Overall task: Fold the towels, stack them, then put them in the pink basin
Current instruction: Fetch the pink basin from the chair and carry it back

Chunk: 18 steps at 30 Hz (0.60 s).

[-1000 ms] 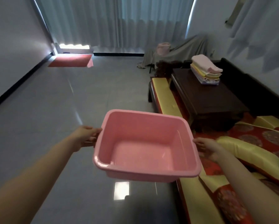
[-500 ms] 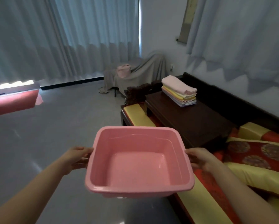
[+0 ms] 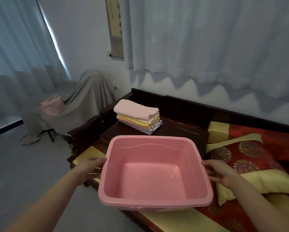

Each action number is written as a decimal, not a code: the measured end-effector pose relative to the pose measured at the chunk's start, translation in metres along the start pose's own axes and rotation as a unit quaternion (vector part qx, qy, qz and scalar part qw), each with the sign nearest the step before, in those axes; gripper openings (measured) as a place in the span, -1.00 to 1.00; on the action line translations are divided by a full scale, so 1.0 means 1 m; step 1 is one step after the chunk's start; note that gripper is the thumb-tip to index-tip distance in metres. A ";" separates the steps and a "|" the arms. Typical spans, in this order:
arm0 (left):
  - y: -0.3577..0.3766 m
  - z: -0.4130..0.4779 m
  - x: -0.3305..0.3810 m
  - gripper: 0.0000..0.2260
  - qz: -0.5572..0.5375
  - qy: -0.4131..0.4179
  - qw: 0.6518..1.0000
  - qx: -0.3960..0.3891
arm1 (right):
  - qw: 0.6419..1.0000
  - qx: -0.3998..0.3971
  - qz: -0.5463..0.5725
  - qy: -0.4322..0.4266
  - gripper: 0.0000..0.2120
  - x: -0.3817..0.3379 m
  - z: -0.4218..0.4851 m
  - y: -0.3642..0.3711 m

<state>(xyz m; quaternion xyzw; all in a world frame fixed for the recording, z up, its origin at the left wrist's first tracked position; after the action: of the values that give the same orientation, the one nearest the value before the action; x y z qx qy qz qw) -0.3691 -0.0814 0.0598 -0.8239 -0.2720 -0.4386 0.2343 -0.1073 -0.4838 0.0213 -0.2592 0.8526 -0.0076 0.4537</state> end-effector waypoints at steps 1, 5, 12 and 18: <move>0.005 0.021 0.012 -0.82 0.009 -0.002 1.000 -0.010 | 1.000 0.015 0.006 0.003 -0.88 -0.008 0.008 0.000; 0.022 0.098 0.060 -0.82 0.017 0.008 0.999 -0.039 | 0.998 0.048 0.037 0.020 -0.90 -0.035 0.039 0.004; 0.099 0.245 0.116 -0.84 0.055 -0.015 0.986 -0.154 | 0.983 0.148 0.089 0.068 -0.96 -0.048 0.096 -0.004; 0.165 0.318 0.141 -0.86 0.116 -0.029 0.962 -0.247 | 0.958 0.231 0.112 0.125 -0.97 -0.039 0.124 -0.016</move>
<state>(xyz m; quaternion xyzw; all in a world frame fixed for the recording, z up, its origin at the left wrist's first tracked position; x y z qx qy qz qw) -0.0065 0.0290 -0.0057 -0.8944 -0.0645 -0.4377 0.0653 0.0138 -0.4529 -0.0173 -0.0471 0.9013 -0.1857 0.3886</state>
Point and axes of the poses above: each hand's wrist, its own z-axis towards the middle knuckle, its own y-axis out of the palm, x = y × z, the point moved 10 cm from there along z, towards the middle knuckle, and after that the axes turned 8 degrees about -z, right-handed, at the moved point
